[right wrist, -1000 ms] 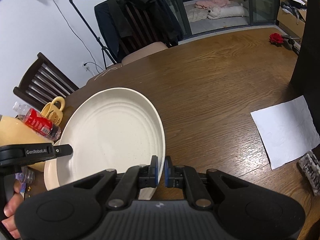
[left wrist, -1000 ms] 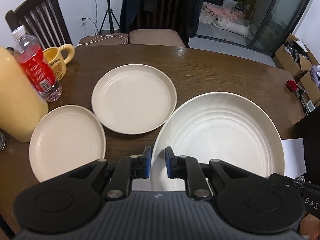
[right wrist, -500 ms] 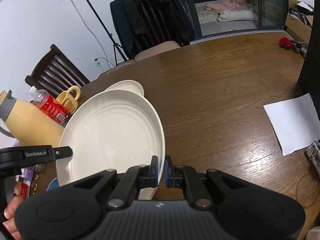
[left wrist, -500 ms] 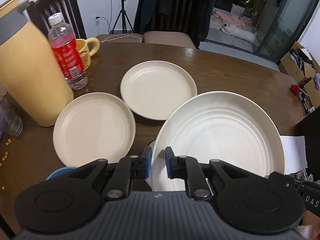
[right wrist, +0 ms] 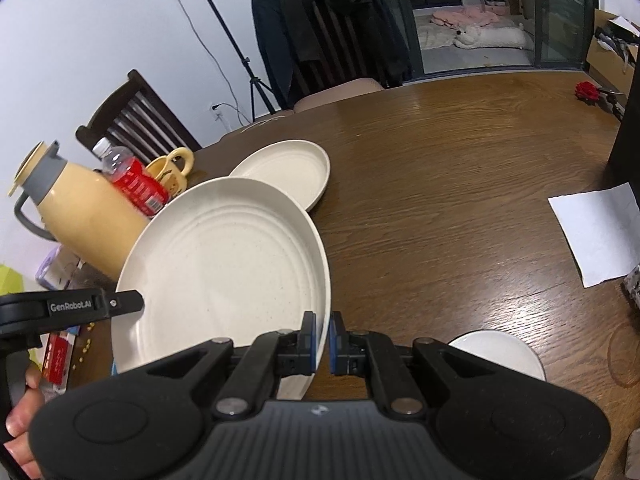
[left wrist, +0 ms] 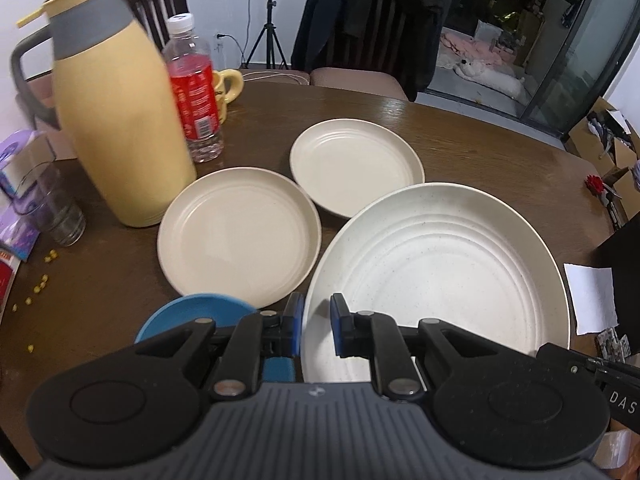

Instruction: Organize plates and bowls

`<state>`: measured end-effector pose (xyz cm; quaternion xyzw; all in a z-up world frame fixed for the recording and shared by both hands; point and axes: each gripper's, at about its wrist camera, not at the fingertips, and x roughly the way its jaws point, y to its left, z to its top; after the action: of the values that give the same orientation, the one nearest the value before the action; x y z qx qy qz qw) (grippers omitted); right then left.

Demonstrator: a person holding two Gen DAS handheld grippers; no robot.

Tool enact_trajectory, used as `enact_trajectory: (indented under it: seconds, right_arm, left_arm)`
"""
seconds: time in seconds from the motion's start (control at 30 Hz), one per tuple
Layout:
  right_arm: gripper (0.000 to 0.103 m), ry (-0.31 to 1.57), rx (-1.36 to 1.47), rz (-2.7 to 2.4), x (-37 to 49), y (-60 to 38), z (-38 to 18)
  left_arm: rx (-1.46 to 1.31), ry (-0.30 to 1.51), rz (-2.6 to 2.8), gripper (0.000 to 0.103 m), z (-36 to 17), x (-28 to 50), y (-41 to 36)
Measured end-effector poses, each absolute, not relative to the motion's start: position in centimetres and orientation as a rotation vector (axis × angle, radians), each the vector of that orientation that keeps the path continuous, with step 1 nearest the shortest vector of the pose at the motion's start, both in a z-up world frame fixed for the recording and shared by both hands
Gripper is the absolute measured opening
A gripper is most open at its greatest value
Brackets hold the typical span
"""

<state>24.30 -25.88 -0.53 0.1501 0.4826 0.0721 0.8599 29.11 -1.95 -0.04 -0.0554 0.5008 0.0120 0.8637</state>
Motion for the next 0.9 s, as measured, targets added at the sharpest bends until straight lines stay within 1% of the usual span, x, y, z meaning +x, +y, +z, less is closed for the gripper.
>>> enact_trajectory:
  seconds: [0.2, 0.9]
  right_arm:
    - [0.006, 1.013, 0.299, 0.17, 22.9, -24.0, -0.1]
    - [0.006, 1.04, 0.261, 0.22, 18.1, -17.9, -0.1]
  left_arm:
    - [-0.128, 1.043, 0.045, 0.015, 0.7, 27.2, -0.3]
    - [-0.162, 1.049, 0.096, 0.015, 0.5, 21.3, 5.7]
